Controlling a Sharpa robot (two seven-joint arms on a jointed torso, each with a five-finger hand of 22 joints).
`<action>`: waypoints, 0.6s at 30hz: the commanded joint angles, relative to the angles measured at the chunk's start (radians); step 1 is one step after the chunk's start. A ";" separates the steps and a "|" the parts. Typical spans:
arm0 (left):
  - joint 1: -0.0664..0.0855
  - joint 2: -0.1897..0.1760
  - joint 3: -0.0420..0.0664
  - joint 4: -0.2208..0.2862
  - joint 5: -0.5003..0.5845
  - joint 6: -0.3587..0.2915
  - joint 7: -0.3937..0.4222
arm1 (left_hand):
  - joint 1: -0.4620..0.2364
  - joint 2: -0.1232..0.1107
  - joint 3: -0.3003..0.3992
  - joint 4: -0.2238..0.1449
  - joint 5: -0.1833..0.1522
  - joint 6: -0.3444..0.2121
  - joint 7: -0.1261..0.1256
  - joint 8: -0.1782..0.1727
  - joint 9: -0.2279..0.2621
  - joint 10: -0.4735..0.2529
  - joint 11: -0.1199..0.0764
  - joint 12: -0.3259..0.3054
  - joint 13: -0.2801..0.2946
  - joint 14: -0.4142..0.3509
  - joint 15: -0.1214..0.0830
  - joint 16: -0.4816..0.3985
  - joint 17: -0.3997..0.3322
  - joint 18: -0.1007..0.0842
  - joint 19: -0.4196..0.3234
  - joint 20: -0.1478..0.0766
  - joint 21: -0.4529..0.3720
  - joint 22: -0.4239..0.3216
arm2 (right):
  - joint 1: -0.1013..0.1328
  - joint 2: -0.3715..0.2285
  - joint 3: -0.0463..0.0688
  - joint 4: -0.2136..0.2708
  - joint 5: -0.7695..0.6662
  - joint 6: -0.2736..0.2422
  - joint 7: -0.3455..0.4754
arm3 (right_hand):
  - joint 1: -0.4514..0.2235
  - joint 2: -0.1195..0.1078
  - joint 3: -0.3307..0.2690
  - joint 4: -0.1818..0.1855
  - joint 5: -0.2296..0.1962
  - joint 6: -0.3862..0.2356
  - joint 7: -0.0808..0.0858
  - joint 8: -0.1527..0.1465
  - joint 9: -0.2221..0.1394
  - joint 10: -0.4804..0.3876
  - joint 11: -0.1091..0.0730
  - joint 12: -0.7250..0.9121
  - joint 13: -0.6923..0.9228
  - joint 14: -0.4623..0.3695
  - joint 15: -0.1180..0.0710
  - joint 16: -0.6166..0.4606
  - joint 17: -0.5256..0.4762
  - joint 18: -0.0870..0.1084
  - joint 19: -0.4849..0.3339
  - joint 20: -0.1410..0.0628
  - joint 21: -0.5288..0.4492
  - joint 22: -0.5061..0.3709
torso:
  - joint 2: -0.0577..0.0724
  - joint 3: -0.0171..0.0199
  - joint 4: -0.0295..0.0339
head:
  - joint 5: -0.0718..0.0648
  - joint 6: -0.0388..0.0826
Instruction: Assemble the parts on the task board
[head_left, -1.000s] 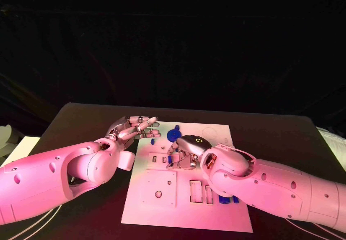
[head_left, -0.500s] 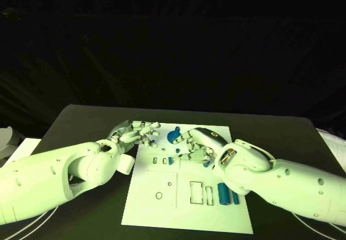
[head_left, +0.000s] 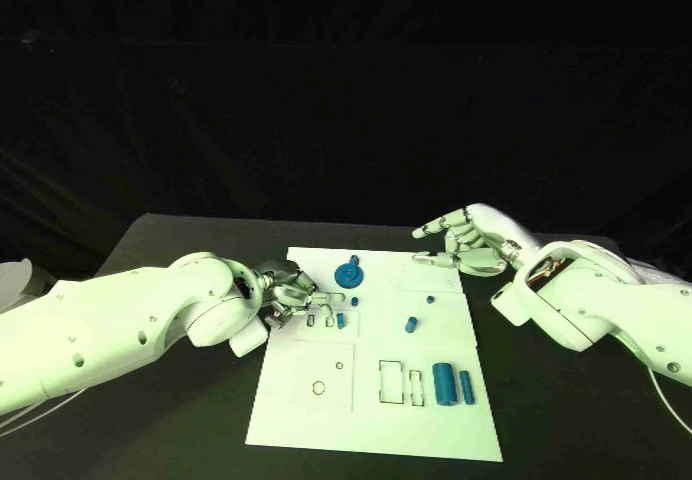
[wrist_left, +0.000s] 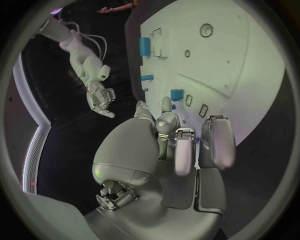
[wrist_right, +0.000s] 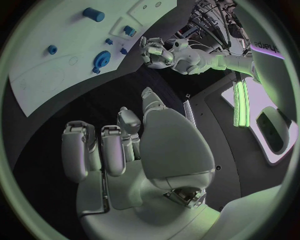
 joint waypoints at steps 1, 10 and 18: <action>0.018 0.033 0.001 -0.022 -0.267 0.133 -0.245 | -0.017 0.006 -0.022 0.006 -0.005 -0.020 -0.005 0.060 0.057 0.009 -0.010 0.055 0.059 0.102 -0.005 0.003 0.263 -0.026 0.017 -0.006 0.040 0.063 | 0.002 -0.008 -0.001 -0.004 0.075 0.011 0.016 | 0.006 0.009 -0.009 -0.001 0.010 0.006 -0.004 0.007 0.001 -0.001 -0.005 -0.002 -0.003 0.070 0.002 0.000 0.118 0.013 -0.004 -0.002 -0.006 -0.001 | -0.006 0.0062 -0.0067 | 0.006 -0.003; 0.053 0.133 0.001 -0.095 -0.316 0.155 -0.313 | -0.062 0.022 -0.076 0.005 -0.011 -0.069 -0.022 0.166 0.173 0.028 -0.023 0.109 0.121 0.102 -0.021 0.003 0.263 -0.046 0.053 -0.018 0.101 0.170 | 0.005 -0.012 -0.004 -0.009 0.057 0.013 -0.013 | 0.005 0.010 -0.013 -0.001 0.018 0.009 -0.005 0.008 0.002 -0.001 -0.006 -0.004 -0.007 0.070 0.001 -0.002 0.115 0.014 -0.004 -0.003 -0.007 -0.003 | -0.006 0.0088 -0.0076 | 0.008 -0.006; 0.062 0.184 0.000 -0.141 -0.348 0.224 -0.328 | -0.046 0.037 -0.082 0.004 -0.011 -0.095 -0.023 0.197 0.216 0.028 -0.024 0.115 0.130 0.102 -0.022 0.003 0.263 -0.049 0.059 -0.019 0.112 0.189 | 0.005 -0.013 -0.005 -0.012 0.049 0.015 -0.028 | 0.004 0.010 -0.016 0.000 0.023 0.011 -0.006 0.009 0.002 -0.001 -0.007 -0.006 -0.009 0.070 0.001 -0.003 0.114 0.014 -0.005 -0.004 -0.008 -0.004 | -0.005 0.0085 -0.0060 | 0.010 -0.011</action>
